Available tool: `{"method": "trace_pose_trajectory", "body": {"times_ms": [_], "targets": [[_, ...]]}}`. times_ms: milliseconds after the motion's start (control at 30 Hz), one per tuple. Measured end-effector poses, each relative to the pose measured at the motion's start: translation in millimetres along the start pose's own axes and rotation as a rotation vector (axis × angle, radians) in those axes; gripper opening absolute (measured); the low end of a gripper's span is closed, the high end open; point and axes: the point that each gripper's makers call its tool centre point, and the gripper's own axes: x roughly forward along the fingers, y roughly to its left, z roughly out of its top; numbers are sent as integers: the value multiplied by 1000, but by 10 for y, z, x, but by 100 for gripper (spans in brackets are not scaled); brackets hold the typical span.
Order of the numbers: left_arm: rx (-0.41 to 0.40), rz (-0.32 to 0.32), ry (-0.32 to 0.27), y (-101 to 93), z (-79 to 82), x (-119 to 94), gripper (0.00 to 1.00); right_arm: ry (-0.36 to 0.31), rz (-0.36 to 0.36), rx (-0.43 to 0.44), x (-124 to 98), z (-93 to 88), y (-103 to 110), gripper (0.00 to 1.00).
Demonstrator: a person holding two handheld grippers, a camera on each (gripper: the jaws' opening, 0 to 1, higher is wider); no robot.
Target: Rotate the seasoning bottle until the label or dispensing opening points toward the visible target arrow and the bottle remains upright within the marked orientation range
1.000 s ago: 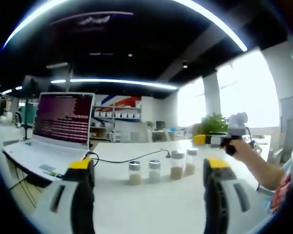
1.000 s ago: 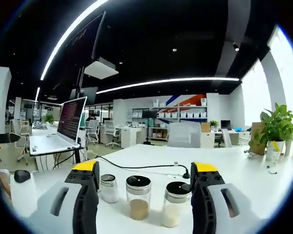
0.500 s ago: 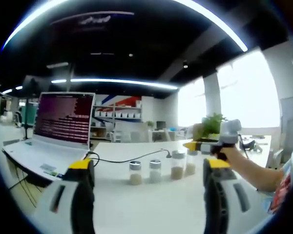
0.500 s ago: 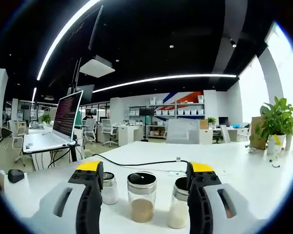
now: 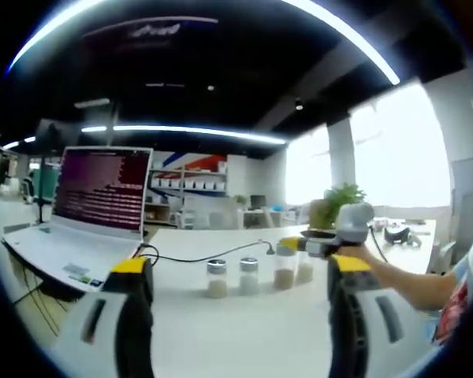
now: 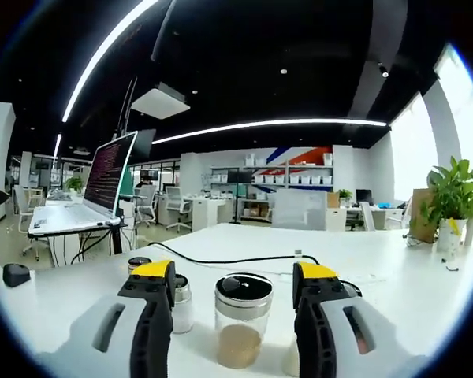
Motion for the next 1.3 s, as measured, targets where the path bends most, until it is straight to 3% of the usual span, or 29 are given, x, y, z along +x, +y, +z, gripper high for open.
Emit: {"method": "trace_pose_trajectory", "body": {"times_ms": [367,700,867,933,1100,1233,1300], "targets": [[0,-17,15,-21,-35,11,97,69,9,17,98,-197,-3,54],[9,-21,25,-34,-60,19,96,79,-11,17,213,-225,-29,56],[3,-18,29,-9,-75,16,96,60,-18,-9,250,-179,-40,52],[3,-18,26,-11,-70,9,96,80,-5,15,251,-211,-7,48],[3,-12,24,-5,-65,-1,96,97,-14,-11,293,-269,-26,48],[3,-17,25,-13,-66,-2,96,120,-16,16,316,-351,-50,47],[9,-19,26,-15,-68,1,96,135,-21,-25,329,-372,-78,43]]}}
